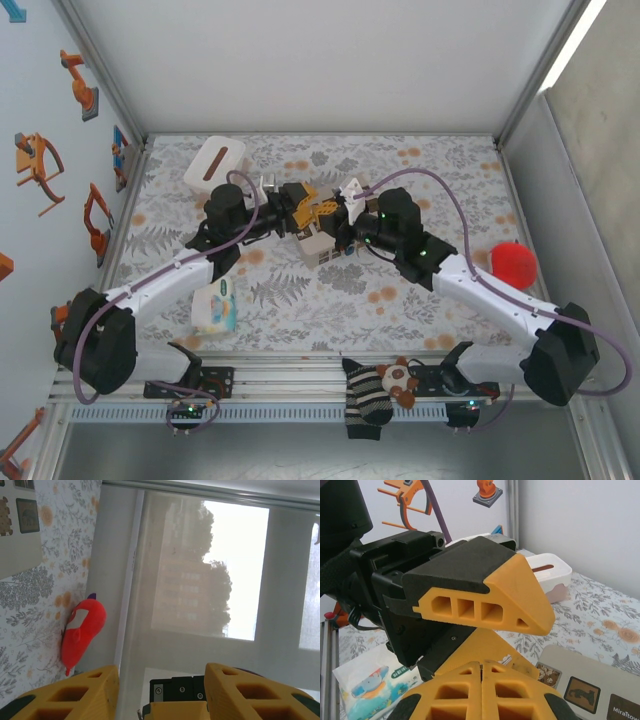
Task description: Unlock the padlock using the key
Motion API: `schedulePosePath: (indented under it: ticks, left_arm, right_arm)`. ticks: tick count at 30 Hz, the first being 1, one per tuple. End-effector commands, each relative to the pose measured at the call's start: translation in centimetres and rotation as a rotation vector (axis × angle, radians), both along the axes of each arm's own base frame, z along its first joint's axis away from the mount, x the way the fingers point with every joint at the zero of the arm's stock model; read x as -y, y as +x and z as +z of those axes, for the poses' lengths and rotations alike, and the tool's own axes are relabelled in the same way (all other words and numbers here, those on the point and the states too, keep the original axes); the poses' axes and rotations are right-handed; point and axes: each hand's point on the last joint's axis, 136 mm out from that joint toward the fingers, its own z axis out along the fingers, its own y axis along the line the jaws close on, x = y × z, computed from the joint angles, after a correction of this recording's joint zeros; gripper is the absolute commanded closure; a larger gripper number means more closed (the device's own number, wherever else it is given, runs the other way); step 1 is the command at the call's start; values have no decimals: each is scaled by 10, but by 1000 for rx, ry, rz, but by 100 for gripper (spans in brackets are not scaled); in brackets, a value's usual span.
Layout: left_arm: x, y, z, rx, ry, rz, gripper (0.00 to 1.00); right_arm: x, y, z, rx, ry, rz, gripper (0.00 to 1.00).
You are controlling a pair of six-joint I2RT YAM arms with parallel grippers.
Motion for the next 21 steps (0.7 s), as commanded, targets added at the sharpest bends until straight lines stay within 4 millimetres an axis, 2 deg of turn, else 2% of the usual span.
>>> schedulePosePath:
  ticks: [1, 8, 21]
  left_arm:
    - [3, 3, 19, 47, -31, 1, 57]
    - [4, 3, 18, 49, -23, 1, 75]
    - [3, 3, 9, 47, 24, 2, 98]
  right_arm:
    - [-2, 3, 18, 58, 22, 7, 100]
    - [0, 3, 17, 58, 12, 1, 100]
    - [8, 2, 15, 58, 15, -34, 100]
